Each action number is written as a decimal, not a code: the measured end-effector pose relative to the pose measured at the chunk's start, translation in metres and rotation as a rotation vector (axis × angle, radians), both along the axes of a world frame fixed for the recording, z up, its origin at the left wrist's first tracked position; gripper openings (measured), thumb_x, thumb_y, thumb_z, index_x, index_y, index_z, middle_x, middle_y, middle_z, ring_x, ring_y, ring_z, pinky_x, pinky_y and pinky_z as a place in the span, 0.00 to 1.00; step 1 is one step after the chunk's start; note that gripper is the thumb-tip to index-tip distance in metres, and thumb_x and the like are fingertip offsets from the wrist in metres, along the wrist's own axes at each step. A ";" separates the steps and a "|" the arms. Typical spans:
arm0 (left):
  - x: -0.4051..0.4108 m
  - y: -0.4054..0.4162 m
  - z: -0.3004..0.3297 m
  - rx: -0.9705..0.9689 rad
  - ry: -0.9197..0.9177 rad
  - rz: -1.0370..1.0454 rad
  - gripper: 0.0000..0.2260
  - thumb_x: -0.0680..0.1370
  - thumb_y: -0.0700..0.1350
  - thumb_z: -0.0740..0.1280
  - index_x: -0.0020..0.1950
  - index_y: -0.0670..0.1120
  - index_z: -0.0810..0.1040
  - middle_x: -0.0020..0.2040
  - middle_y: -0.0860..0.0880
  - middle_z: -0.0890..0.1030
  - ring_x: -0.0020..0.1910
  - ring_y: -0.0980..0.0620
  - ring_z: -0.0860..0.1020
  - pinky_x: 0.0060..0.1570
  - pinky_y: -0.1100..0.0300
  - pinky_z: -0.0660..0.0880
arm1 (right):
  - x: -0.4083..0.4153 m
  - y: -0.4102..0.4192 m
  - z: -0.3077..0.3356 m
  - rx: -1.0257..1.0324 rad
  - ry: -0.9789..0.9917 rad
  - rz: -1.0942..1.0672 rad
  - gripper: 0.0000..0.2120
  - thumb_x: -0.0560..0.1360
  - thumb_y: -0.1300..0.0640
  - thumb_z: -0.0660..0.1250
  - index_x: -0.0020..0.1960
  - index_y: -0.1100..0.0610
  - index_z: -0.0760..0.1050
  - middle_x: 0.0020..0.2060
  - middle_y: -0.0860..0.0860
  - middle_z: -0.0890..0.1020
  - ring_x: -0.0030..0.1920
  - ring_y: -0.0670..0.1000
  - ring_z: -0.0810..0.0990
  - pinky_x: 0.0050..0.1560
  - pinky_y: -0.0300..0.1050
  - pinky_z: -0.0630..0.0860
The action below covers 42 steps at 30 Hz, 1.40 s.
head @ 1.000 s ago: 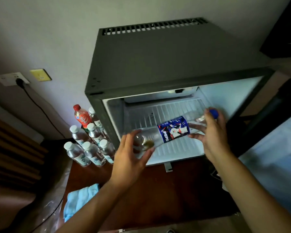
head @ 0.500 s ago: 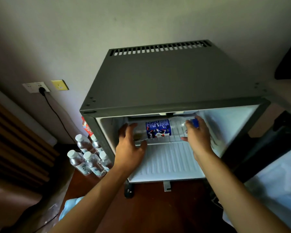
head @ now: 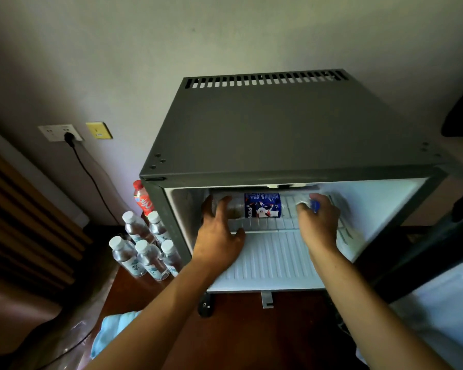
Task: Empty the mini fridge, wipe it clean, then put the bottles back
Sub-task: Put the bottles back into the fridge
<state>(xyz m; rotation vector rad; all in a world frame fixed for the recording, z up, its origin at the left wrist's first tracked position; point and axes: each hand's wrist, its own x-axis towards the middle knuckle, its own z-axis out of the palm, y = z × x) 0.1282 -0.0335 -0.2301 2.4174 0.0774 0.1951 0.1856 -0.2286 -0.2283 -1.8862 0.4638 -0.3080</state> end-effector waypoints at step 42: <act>-0.077 0.238 -0.108 0.084 0.314 -0.019 0.14 0.77 0.51 0.60 0.62 0.55 0.74 0.56 0.53 0.79 0.57 0.51 0.76 0.61 0.52 0.61 | -0.065 0.304 -0.087 -0.933 0.335 0.675 0.24 0.80 0.50 0.58 0.75 0.50 0.58 0.67 0.56 0.68 0.64 0.57 0.72 0.58 0.53 0.75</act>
